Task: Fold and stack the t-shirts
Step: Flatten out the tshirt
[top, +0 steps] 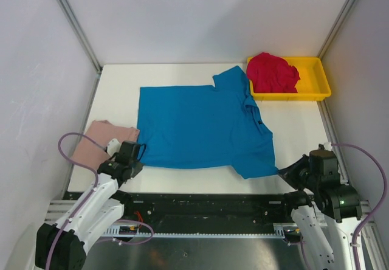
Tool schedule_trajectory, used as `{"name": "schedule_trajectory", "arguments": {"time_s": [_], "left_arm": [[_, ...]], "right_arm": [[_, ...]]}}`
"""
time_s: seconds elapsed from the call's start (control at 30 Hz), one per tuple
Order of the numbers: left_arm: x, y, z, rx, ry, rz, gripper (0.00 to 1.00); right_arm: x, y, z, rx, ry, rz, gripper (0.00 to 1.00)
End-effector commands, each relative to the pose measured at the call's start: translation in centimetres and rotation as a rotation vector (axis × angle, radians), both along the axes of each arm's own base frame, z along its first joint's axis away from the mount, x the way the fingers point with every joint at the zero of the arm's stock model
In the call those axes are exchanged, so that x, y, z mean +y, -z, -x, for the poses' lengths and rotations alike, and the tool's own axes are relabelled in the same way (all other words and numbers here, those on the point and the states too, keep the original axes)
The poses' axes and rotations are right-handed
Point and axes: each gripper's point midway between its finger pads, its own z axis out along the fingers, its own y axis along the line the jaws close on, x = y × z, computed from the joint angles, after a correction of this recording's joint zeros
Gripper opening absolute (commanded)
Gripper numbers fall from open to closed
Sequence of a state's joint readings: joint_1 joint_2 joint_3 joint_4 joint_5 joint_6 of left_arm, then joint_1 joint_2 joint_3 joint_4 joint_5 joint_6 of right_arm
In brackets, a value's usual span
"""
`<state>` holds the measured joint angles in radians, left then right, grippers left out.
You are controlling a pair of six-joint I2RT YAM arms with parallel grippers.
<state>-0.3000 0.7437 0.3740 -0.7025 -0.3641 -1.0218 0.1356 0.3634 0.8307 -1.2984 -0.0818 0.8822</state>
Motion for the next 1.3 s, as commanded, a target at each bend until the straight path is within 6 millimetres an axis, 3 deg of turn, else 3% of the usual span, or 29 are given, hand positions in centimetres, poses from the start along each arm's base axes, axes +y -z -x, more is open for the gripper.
{"name": "schedule_trajectory", "arguments": {"time_s": [0.0, 0.07, 0.13, 0.23, 0.43, 0.6, 0.77, 1.0, 1.27], "left_arm": [[0.9, -2.1, -1.4, -0.066, -0.023, -0.067, 0.05], [1.1, -2.7, -1.7, -0.070, -0.013, -0.091, 0.18], [1.1, -3.0, -1.9, -0.075, -0.006, -0.096, 0.40], [0.7, -3.4, -1.9, -0.111, -0.009, -0.059, 0.50], [-0.1, -2.9, -1.1, -0.117, -0.046, 0.033, 0.50], [-0.9, -3.3, -0.4, -0.111, -0.066, 0.104, 0.43], [0.1, -4.2, 0.5, -0.134, -0.140, 0.106, 0.40], [0.2, -3.1, 1.1, -0.084, -0.216, 0.121, 0.44], [1.5, -1.3, 1.4, -0.045, -0.307, 0.068, 0.41]], "right_arm": [[-0.7, -1.1, -1.3, -0.032, 0.020, 0.041, 0.00], [-0.7, -1.2, -2.1, -0.036, 0.019, 0.052, 0.00], [-0.7, -1.3, -2.7, -0.035, 0.015, 0.059, 0.00], [-0.8, -1.3, -3.0, -0.039, 0.015, 0.067, 0.00], [-0.9, -1.1, -3.1, -0.031, 0.014, 0.082, 0.00], [-1.1, -1.1, -3.0, -0.029, 0.009, 0.094, 0.00], [-1.0, -1.1, -3.2, -0.032, 0.006, 0.095, 0.00], [-1.0, -1.0, -3.6, -0.027, -0.009, 0.105, 0.00], [-0.9, -0.8, -3.8, -0.026, -0.017, 0.104, 0.00]]}}
